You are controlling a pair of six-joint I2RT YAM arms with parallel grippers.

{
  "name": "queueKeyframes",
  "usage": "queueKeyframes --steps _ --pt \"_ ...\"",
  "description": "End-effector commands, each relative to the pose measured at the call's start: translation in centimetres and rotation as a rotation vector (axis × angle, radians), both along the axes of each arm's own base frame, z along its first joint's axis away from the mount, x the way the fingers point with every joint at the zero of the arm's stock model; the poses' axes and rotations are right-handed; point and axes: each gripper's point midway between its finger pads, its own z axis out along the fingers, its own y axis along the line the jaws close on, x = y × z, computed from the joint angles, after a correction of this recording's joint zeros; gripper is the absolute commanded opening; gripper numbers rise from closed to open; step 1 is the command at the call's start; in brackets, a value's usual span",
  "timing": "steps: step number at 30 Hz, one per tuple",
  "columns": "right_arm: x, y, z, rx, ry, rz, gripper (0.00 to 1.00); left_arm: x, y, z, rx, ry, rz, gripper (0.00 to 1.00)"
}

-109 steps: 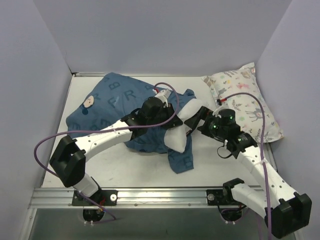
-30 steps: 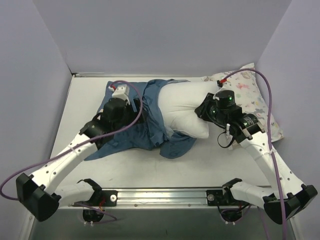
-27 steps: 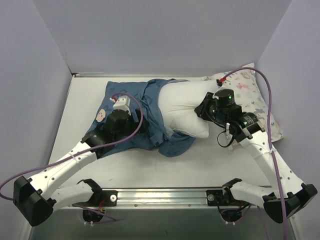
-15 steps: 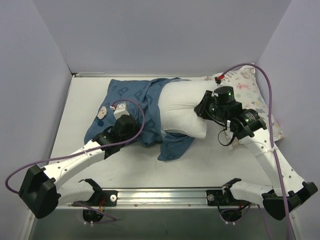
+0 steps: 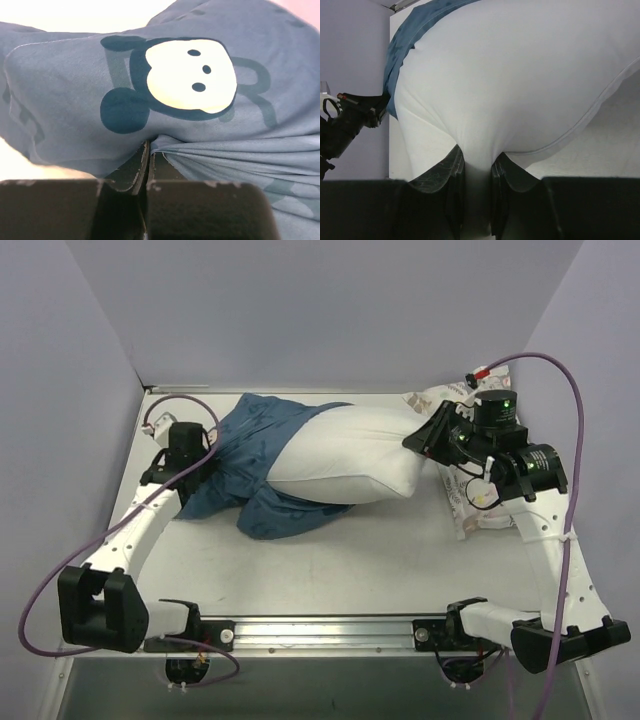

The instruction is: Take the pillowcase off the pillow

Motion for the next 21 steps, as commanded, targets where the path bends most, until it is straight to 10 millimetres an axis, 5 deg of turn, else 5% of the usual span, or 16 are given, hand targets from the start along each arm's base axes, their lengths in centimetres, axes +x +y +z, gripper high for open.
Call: queueKeyframes --steps 1,8,14,18,21 --pt "1.7 -5.6 7.7 -0.042 -0.284 -0.229 0.00 -3.4 12.2 4.5 0.355 0.038 0.360 0.00" --pt "1.4 -4.2 2.0 -0.033 -0.170 -0.159 0.00 -5.5 8.9 16.1 0.477 -0.225 0.193 0.00" --pt "-2.0 0.3 -1.9 -0.032 -0.102 0.044 0.00 -6.1 4.2 19.1 0.601 -0.192 -0.088 0.00" --pt "-5.9 6.2 -4.6 -0.074 -0.062 0.243 0.00 -6.5 1.9 24.6 0.653 -0.253 -0.165 0.00" --pt "-6.1 8.7 -7.2 -0.058 0.015 0.333 0.00 -4.1 0.1 24.2 0.720 -0.187 -0.231 0.00"
